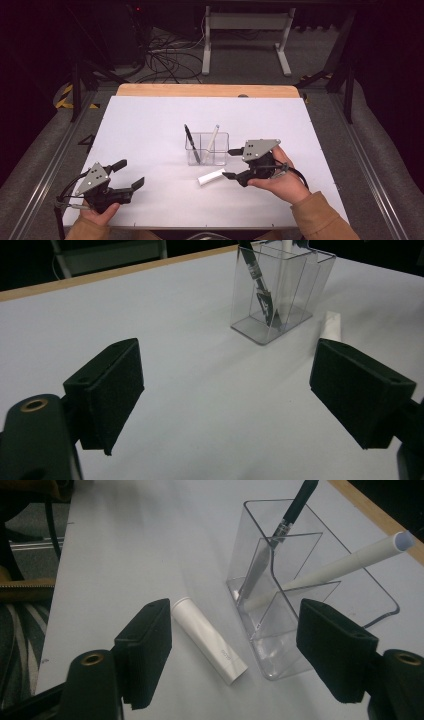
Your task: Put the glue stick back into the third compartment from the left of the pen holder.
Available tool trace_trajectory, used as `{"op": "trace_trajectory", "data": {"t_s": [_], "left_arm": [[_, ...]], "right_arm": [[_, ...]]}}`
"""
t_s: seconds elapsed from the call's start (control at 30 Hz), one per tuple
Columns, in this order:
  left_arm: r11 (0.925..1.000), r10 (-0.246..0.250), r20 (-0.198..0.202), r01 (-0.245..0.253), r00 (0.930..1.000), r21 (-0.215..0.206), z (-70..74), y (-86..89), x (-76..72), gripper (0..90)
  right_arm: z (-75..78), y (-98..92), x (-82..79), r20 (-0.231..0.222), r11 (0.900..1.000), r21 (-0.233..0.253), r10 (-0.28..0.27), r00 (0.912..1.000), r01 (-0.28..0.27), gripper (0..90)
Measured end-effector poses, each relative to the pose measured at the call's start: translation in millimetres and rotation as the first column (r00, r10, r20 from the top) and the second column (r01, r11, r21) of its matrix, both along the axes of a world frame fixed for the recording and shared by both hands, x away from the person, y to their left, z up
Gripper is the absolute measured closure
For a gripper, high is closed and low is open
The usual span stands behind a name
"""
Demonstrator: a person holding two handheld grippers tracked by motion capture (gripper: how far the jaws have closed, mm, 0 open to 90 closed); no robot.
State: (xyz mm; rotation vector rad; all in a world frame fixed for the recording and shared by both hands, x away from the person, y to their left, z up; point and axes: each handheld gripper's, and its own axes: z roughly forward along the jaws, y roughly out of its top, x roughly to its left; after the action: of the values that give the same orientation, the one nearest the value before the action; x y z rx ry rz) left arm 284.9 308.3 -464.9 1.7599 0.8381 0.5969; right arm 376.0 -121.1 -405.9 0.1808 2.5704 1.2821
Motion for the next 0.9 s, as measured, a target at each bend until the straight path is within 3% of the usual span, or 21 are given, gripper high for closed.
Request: {"op": "trace_trajectory", "data": {"t_s": [0.43,0.9], "left_arm": [[1.0000,-0.001,0.004,0.001,1.0000,0.002,0.2,-0.6,1.2,14.9],[0.9995,0.031,-0.001,-0.031,0.9995,0.002,-0.9,4.0,-5.0,15.1]], "right_arm": [[1.2,23.6,4.8,-0.002,0.997,-0.067,0.044,0.9990,-0.044,31.0],[1.1,50.4,9.7,-0.004,0.981,-0.155,0.120,0.9928,-0.119,31.5]]}}
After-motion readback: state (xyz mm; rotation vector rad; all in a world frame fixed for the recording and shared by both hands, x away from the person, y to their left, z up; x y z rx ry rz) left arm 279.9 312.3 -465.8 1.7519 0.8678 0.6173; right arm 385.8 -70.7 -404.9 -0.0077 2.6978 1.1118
